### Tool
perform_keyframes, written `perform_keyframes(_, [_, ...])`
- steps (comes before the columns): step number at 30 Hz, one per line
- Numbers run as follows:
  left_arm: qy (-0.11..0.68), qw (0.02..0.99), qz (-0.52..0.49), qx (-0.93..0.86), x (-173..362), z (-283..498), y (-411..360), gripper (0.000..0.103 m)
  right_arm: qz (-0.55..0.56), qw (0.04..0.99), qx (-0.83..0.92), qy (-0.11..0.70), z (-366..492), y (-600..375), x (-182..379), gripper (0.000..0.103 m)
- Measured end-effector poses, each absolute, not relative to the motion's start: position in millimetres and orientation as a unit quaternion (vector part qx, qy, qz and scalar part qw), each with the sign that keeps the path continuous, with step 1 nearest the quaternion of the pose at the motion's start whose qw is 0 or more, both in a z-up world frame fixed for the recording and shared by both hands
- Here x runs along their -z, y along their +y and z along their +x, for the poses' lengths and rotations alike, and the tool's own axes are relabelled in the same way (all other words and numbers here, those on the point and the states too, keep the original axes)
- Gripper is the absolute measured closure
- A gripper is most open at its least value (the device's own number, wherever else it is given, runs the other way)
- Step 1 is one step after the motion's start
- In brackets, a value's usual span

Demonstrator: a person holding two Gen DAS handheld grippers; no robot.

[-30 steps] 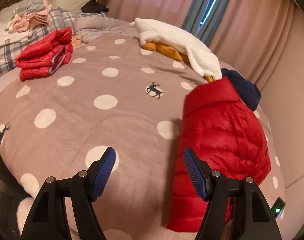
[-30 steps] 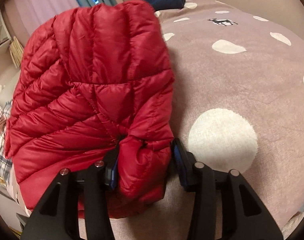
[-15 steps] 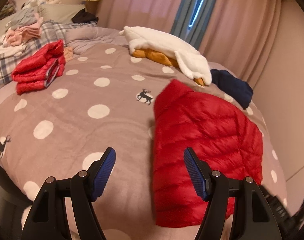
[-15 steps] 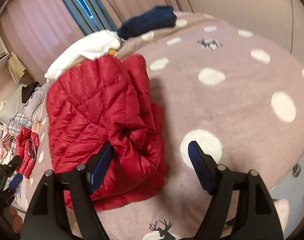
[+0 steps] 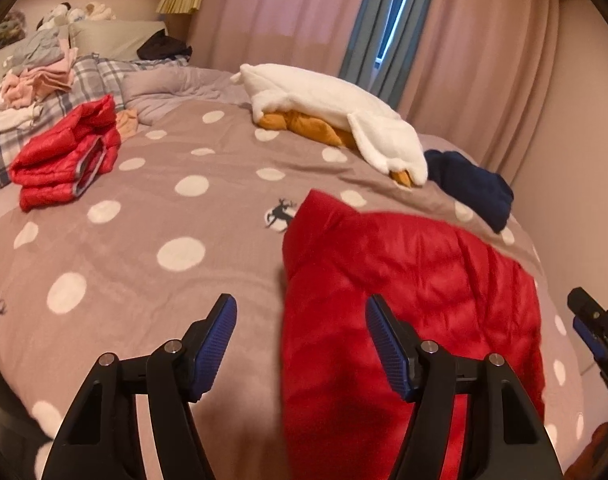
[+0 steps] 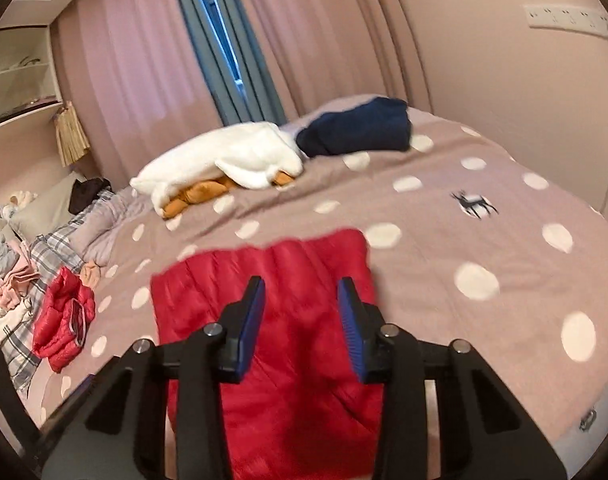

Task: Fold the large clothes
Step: 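Grasp the red jacket bundle with the right tool while the left tool grasps it too, then hold the red jacket bundle firmly with both closed tools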

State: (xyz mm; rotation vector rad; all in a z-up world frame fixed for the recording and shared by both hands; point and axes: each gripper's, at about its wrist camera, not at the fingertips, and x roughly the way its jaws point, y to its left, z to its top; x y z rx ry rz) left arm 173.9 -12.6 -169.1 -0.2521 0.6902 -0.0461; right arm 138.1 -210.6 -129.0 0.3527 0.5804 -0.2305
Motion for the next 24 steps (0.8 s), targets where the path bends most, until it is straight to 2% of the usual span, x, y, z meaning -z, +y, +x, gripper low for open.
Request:
perform_keyframes(7, [0.323,0.934,-0.140,0.059,183,220,-30,0.038,0.173,0.924,0.127,0.318,192,-221,158,0.066])
perform_keyframes(12, [0.363,0.914,-0.162,0.080,249,269,-48,0.038,0.152,0.902,0.156,0.373,221,-238,223,0.062])
perform_keyframes(13, [0.372,0.910,-0.170,0.073,263,274,-50,0.033,0.150,0.898,0.159,0.383,226,-240,237,0.056])
perform_keyframes(14, [0.368,0.910,-0.179,0.065,272,275,-50,0.029,0.163,0.893,0.156,0.390,229,-245,255,0.054])
perform_keyframes(16, [0.353,0.917,-0.178,0.056,276,270,-52,0.027,0.204,0.889,0.150,0.381,228,-257,280,0.052])
perform_keyframes(24, [0.340,0.926,-0.161,0.039,284,266,-58,0.025,0.180,0.901,0.168,0.358,222,-248,290,0.052])
